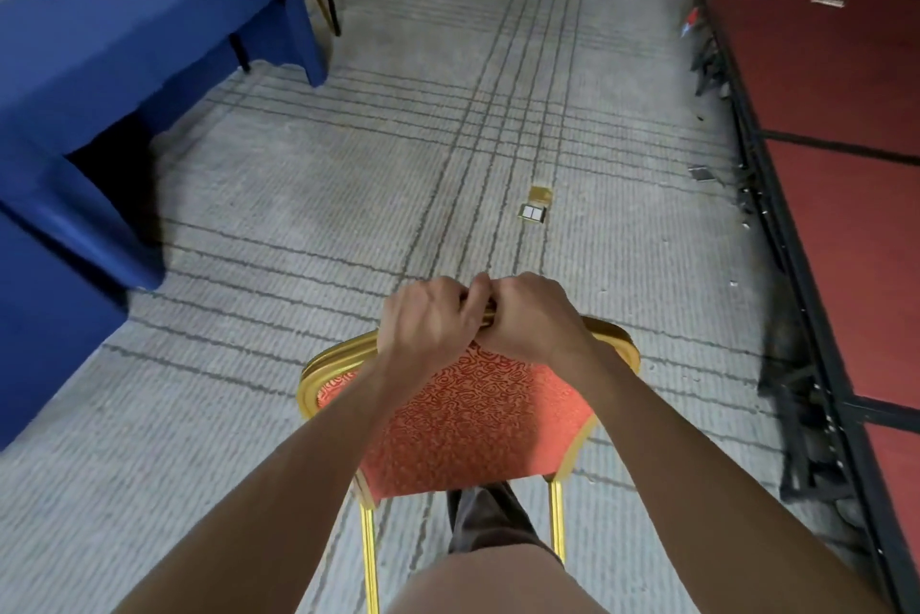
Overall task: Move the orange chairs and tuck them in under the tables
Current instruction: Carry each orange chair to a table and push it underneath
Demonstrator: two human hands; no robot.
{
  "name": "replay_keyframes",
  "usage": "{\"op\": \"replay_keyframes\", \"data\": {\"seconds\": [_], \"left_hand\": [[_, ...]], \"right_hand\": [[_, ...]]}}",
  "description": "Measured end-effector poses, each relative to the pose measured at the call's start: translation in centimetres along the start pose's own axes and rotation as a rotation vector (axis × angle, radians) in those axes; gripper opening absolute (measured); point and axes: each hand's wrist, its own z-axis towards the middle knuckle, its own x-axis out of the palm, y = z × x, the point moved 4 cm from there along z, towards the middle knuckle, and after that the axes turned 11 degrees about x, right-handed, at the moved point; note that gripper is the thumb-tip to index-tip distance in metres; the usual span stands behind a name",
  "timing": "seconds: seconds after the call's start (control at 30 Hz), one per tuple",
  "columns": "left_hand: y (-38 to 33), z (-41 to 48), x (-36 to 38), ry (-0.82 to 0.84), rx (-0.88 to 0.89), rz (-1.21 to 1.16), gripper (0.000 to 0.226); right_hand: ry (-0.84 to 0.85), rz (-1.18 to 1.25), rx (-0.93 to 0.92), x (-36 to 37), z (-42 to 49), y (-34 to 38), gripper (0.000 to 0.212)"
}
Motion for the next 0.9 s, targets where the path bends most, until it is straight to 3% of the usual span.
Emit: {"op": "replay_keyframes", "data": {"seconds": [0.3, 0.5, 0.7, 0.9], "left_hand": [[11.5, 11.7, 7.7, 0.157, -0.054, -0.116, 0.031], [16.5, 17.7, 12.8, 0.216, -0.031, -0.058, 0.027], [21.0, 23.8, 13.9, 0.167, -0.091, -0.1, 0.035], [25.4, 27.3, 17.7, 0.154, -0.316, -0.179, 0.055]], "right_hand": [[0.052, 0.118, -0.022, -2.3, 17.8, -1.7, 0.024], [0.096, 0.085, -0.094, -3.7, 27.1, -3.4, 0.026], [-0.009, 0.1, -0.164, -7.2, 33.4, -4.4, 0.02], [-0.116, 0.075, -0.233, -8.6, 39.2, -5.1, 0.023]]}}
